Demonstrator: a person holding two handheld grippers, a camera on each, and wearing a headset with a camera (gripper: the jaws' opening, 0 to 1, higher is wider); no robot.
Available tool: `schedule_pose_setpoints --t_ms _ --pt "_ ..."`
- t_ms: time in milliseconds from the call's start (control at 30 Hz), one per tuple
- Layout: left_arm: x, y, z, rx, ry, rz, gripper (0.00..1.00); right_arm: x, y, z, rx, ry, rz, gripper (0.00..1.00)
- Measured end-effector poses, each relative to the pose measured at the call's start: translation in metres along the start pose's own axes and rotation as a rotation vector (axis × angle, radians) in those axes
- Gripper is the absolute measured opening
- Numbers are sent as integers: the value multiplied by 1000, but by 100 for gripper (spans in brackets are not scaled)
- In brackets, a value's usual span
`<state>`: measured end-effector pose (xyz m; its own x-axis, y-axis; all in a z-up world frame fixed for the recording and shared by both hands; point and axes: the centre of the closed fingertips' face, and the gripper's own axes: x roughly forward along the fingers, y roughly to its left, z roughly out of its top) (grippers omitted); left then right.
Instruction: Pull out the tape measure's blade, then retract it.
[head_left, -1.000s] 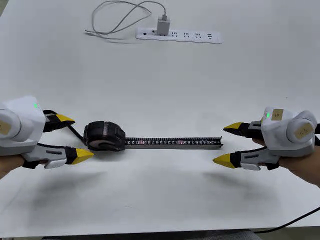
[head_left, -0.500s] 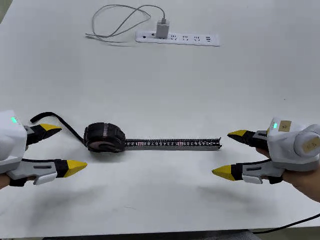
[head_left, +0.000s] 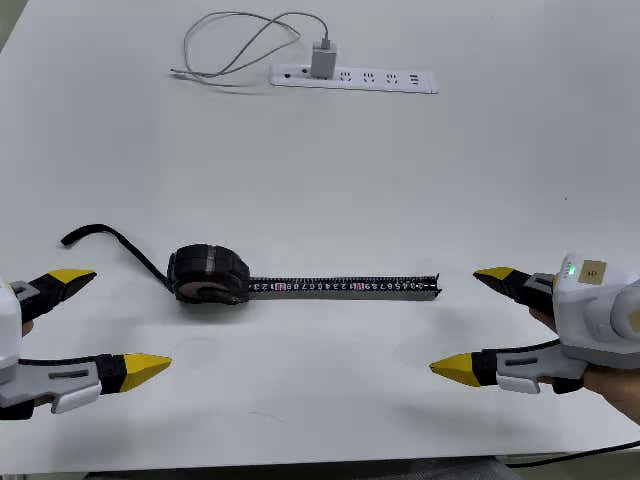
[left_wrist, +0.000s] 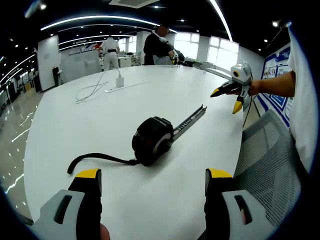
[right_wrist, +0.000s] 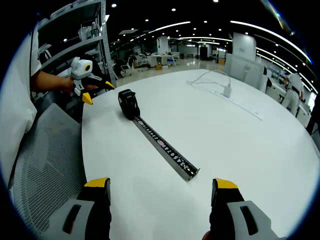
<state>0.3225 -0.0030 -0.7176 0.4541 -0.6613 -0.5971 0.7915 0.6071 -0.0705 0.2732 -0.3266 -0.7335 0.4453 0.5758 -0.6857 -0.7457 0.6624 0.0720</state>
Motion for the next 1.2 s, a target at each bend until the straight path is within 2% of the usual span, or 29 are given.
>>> schedule_pose_setpoints --t_ms 200,467,700,1000,1200 --pt "-9 -1 -10 -22 -1 20 86 -7 5 -3 5 -18 -18 87" --pt "-19 -9 -18 -27 -5 41 87 -13 11 -7 33 -38 -35 94" --pt "-26 -10 -24 -57 -18 76 93 -15 16 -10 40 -57 -59 99" --pt "-28 -12 -27 -62 -39 108 94 -17 17 -18 52 -65 -77 99" --pt "-29 -13 -24 -79 -56 108 94 -17 17 -21 56 -74 -82 99"
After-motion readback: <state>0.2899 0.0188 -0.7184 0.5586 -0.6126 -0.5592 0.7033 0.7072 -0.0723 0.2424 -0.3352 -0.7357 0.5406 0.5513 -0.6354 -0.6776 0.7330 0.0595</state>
